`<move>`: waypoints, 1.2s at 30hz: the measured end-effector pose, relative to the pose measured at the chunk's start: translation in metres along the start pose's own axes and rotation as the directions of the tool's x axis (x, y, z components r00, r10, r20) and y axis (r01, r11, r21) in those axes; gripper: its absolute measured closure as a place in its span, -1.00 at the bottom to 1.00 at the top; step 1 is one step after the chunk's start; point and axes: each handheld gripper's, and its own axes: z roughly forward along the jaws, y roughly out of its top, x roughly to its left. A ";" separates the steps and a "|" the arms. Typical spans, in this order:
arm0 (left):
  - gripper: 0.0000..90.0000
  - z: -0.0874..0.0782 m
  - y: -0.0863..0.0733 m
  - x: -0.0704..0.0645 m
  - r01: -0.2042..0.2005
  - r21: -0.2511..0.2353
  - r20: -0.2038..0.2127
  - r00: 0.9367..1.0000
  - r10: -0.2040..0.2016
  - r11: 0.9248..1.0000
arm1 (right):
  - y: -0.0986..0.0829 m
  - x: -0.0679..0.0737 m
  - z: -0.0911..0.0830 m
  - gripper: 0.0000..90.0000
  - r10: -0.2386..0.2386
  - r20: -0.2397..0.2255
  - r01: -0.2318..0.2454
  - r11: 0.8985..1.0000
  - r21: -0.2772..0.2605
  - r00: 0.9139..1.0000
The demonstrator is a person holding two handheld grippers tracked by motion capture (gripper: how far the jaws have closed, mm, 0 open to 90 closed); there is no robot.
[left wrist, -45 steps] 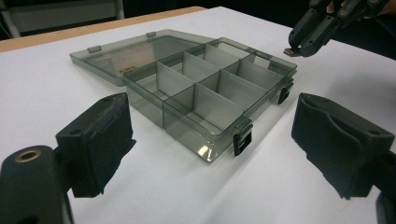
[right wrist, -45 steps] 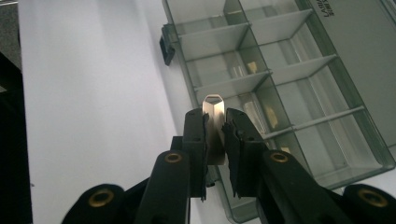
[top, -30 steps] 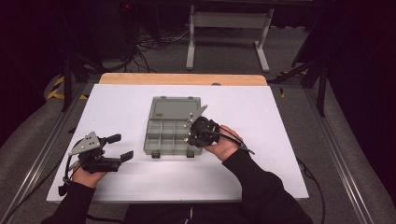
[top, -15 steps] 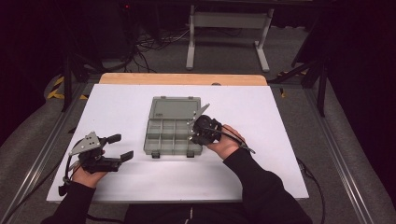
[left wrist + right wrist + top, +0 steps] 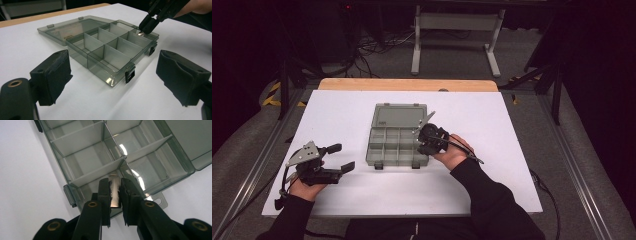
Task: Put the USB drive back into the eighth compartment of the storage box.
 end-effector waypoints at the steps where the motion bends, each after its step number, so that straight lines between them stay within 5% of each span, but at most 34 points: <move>1: -0.71 0.000 0.000 0.000 -0.002 0.000 0.000 1.000 0.002 1.000 | 0.000 0.000 0.001 0.76 0.001 -0.001 -0.001 1.000 0.002 1.000; 36: -0.72 0.001 0.000 0.001 -0.001 0.000 0.013 1.000 0.001 1.000 | 0.000 0.002 0.015 0.71 -0.010 -0.035 0.012 0.999 0.044 0.999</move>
